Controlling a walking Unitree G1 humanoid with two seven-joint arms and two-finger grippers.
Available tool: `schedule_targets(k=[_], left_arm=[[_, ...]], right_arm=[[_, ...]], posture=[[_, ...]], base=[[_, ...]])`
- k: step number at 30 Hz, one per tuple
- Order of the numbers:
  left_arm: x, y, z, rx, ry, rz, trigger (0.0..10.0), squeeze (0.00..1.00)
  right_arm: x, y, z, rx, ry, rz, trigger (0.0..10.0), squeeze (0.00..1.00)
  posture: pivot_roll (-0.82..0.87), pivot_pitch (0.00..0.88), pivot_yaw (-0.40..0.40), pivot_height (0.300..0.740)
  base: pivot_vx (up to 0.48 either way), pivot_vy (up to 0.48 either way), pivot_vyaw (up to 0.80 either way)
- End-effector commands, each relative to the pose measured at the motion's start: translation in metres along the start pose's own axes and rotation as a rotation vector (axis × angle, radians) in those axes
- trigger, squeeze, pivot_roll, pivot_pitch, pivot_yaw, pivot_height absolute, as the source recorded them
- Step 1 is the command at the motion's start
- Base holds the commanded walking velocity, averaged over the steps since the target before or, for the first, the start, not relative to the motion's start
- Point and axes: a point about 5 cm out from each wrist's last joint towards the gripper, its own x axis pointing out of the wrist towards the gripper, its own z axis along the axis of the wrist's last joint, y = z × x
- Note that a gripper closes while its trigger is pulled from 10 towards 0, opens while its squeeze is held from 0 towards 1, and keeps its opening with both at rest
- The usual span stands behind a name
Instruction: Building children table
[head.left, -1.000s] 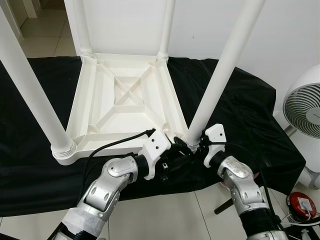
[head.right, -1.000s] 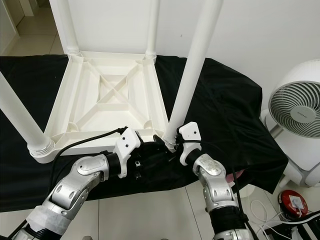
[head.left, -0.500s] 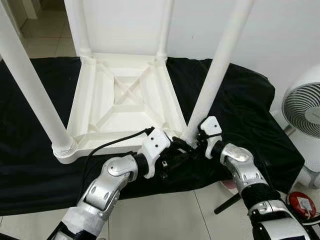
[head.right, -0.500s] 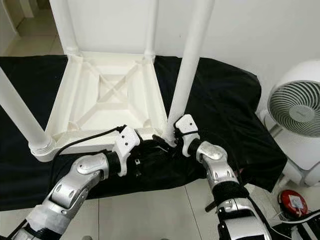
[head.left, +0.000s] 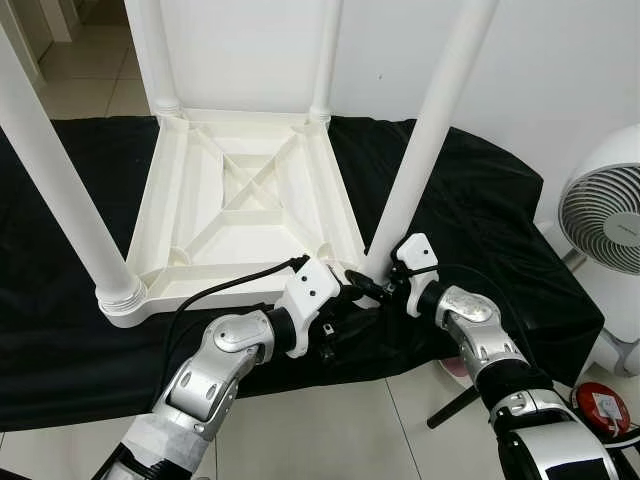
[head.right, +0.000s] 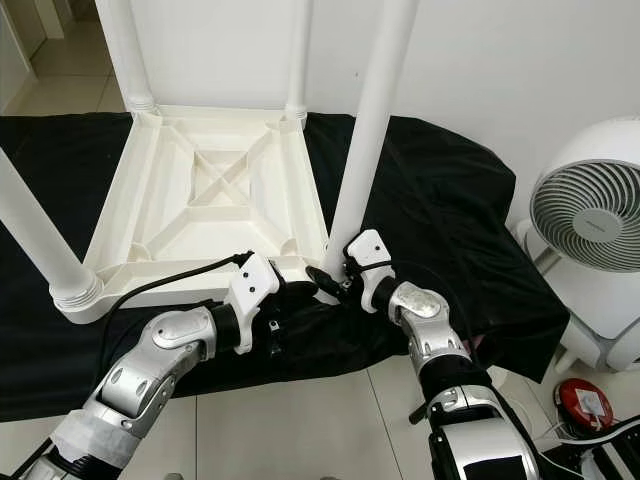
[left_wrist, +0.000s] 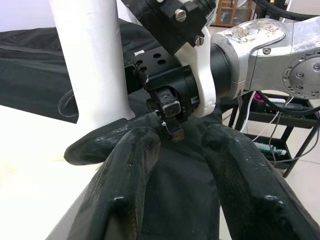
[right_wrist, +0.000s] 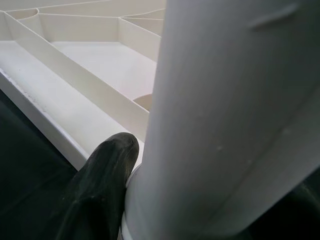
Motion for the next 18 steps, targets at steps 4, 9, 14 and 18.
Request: schedule_targets(k=[4,9,14,18], left_arm=[[-0.0001,0.0013,0.0040,0.006,-0.010,0.002,10.0,0.00],[0.0001,0.0016,0.0045,0.009,-0.012,0.003,10.0,0.00],[0.0000,0.0020,0.0046,0.007,-0.014,0.006,10.0,0.00],[0.0001,0.0020,0.0045,0.007,-0.014,0.006,10.0,0.00]], right_arm=[[0.0050,0.0093,-0.0086,0.023,0.022,-0.028,10.0,0.00],[0.0081,0.0105,-0.0057,0.040,0.022,-0.148,10.0,0.00],[0.0107,0.0158,-0.0022,0.089,0.017,-0.298,10.0,0.00],[0.0121,0.0178,-0.0019,0.120,0.019,-0.344,10.0,0.00]], posture=[[-0.06,0.000,-0.064,0.740],[-0.06,0.000,-0.070,0.740],[-0.06,0.000,-0.077,0.740],[-0.05,0.000,-0.080,0.740]], base=[[0.000,0.000,0.00],[0.000,0.000,0.00],[0.000,0.000,0.00],[0.000,0.000,0.00]])
